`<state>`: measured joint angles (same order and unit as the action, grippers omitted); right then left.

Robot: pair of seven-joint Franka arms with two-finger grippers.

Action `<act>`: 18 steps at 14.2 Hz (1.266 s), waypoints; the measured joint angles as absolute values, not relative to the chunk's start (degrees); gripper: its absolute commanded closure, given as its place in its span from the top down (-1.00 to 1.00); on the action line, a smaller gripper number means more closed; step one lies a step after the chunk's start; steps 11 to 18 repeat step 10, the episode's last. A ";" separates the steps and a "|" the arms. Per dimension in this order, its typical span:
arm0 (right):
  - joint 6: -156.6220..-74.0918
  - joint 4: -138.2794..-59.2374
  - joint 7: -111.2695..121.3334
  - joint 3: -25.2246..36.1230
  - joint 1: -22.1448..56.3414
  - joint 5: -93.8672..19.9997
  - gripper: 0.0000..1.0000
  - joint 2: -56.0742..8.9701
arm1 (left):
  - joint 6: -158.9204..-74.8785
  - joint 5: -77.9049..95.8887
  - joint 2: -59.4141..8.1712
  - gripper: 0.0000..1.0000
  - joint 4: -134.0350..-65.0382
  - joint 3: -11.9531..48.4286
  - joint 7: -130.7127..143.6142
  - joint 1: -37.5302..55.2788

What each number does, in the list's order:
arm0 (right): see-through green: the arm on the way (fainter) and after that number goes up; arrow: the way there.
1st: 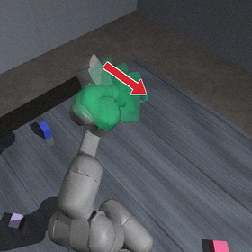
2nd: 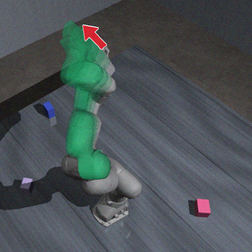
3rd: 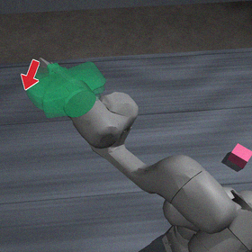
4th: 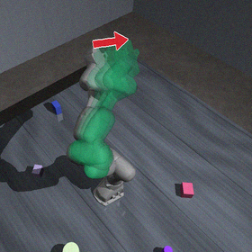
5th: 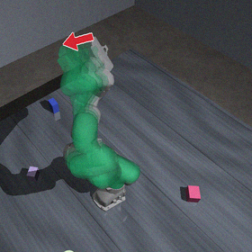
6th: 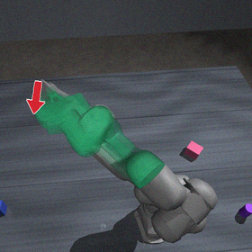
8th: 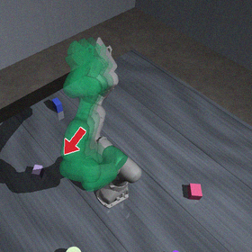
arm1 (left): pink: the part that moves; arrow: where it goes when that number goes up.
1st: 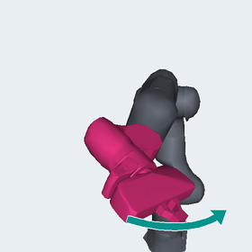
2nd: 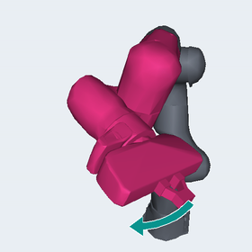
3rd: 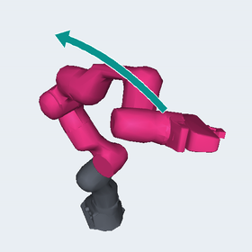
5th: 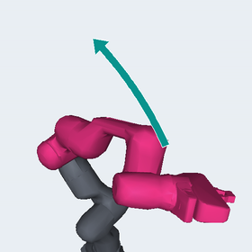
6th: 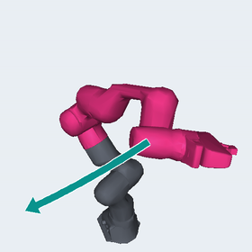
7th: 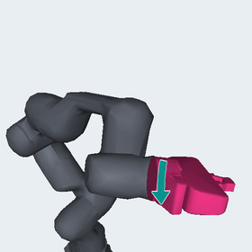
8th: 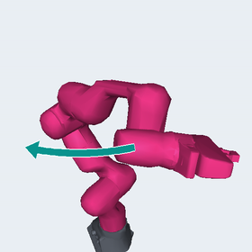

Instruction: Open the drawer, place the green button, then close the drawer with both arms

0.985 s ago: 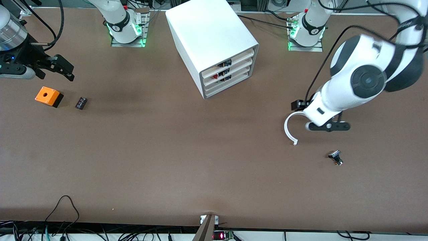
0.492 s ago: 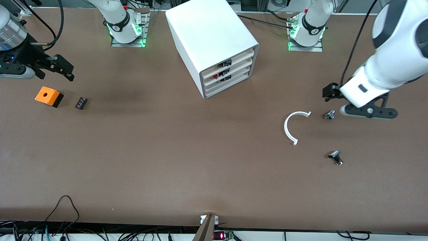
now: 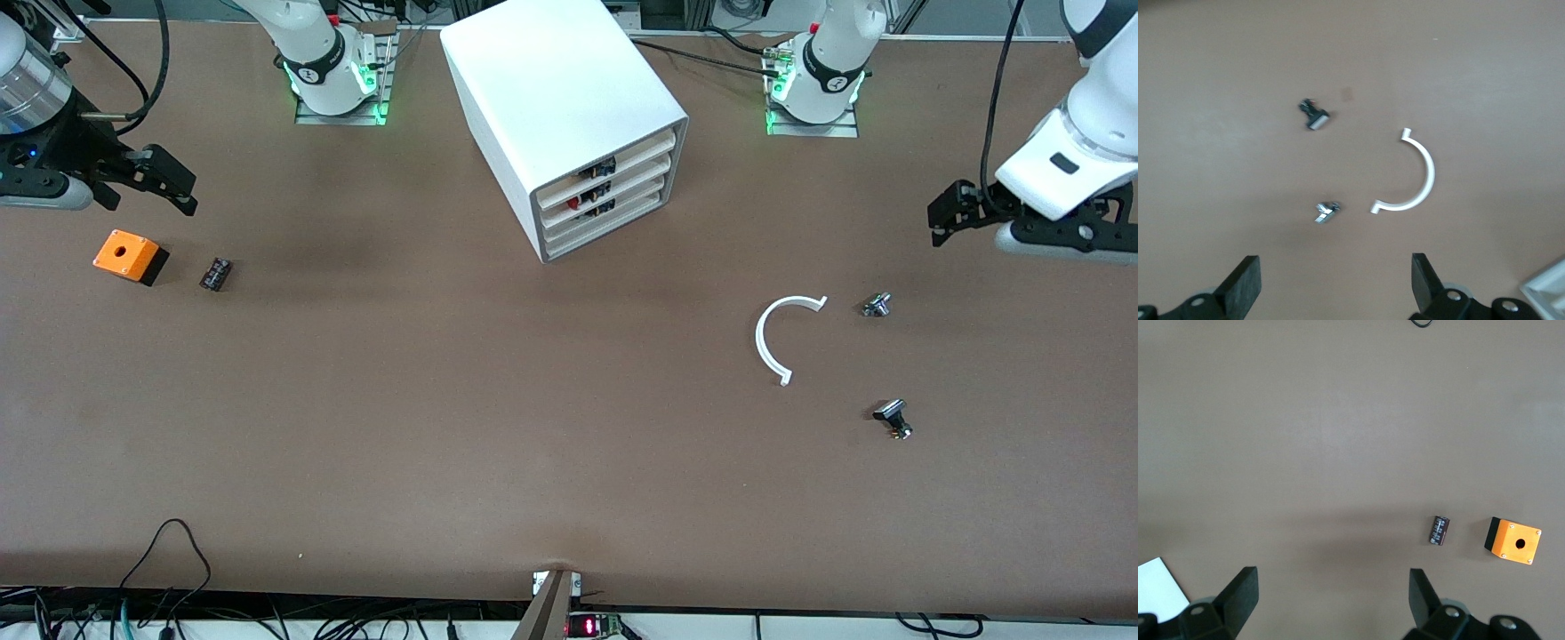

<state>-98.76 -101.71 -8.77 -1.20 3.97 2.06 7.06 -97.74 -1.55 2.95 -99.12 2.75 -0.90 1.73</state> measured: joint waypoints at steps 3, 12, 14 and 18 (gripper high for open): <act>-98.76 -101.69 -8.77 -1.20 3.97 2.05 1.00 7.05 | -97.74 2.31 3.33 0.98 -100.40 -0.61 -1.46 1.75; -98.77 -101.65 -8.77 -1.19 3.96 2.05 1.00 7.04 | -95.19 0.05 2.94 0.98 -98.46 0.57 -1.48 2.36; -98.77 -101.65 -8.77 -1.19 3.96 2.05 1.00 7.04 | -95.19 0.05 2.94 0.98 -98.46 0.57 -1.48 2.36; -98.77 -101.65 -8.77 -1.19 3.96 2.05 1.00 7.04 | -95.19 0.05 2.94 0.98 -98.46 0.57 -1.48 2.36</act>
